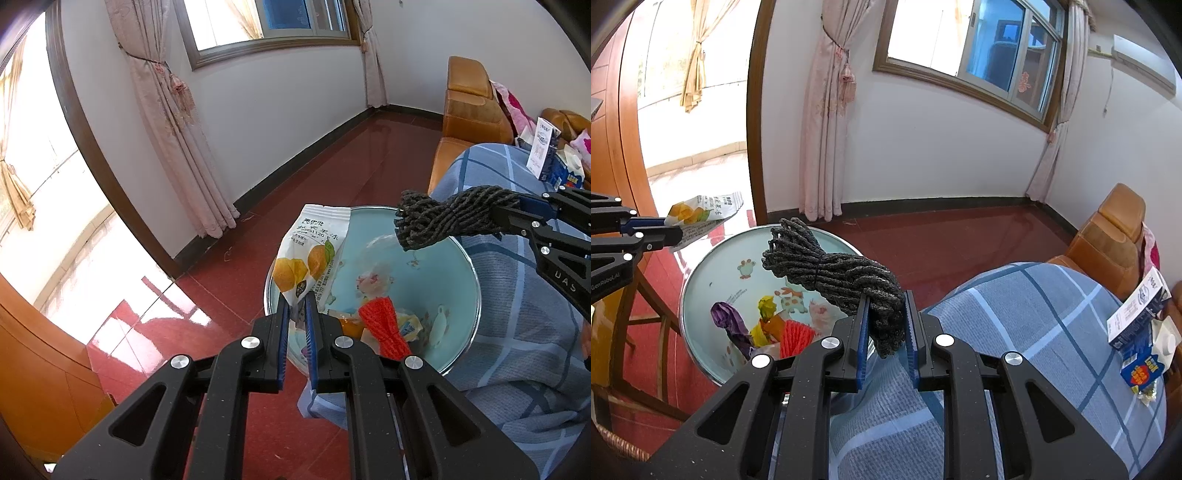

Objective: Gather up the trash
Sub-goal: 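Hold the rope and wrapper above the bin, then open both tools to drop the rope and wrapper into the bin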

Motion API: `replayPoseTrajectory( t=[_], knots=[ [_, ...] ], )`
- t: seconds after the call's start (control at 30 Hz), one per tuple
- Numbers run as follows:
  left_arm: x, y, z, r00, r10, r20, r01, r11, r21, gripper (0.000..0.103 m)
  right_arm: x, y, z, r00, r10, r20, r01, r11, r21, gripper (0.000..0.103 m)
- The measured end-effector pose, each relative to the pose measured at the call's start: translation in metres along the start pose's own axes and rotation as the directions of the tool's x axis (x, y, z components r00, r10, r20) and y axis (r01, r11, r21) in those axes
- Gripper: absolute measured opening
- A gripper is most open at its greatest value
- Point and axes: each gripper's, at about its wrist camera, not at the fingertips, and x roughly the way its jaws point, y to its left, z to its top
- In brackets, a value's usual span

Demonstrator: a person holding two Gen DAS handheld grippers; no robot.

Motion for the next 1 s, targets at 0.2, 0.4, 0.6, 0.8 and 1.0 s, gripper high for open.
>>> replayPoseTrajectory(
  t=[0.2, 0.4, 0.6, 0.8, 1.0],
  knots=[
    [-0.0010, 0.0009, 0.0001, 1.000, -0.003, 0.002, 0.003, 1.000, -0.003, 0.008, 0.0004, 0.0012, 0.0012, 1.000, 0.000, -0.003, 0.000, 1.000, -0.007, 0.018],
    [-0.0010, 0.0013, 0.0002, 1.000, -0.005, 0.003, 0.005, 1.000, -0.004, 0.009, 0.0002, 0.0007, 0.0013, 1.000, 0.000, -0.003, 0.000, 1.000, -0.007, 0.018],
    [-0.0033, 0.0006, 0.0003, 1.000, -0.008, 0.013, 0.008, 1.000, -0.001, 0.009, -0.0007, 0.0011, 0.0032, 1.000, -0.002, 0.004, 0.002, 1.000, -0.012, 0.018],
    [-0.0035, 0.0000, -0.0006, 1.000, -0.010, 0.014, 0.010, 1.000, 0.000, 0.009, -0.0003, 0.0004, 0.0025, 1.000, 0.000, 0.005, 0.000, 1.000, -0.015, 0.019],
    [-0.0057, -0.0014, 0.0005, 1.000, -0.017, 0.022, 0.017, 1.000, -0.002, 0.010, -0.0008, 0.0000, 0.0032, 1.000, 0.007, 0.013, -0.007, 1.000, -0.015, 0.019]
  ],
)
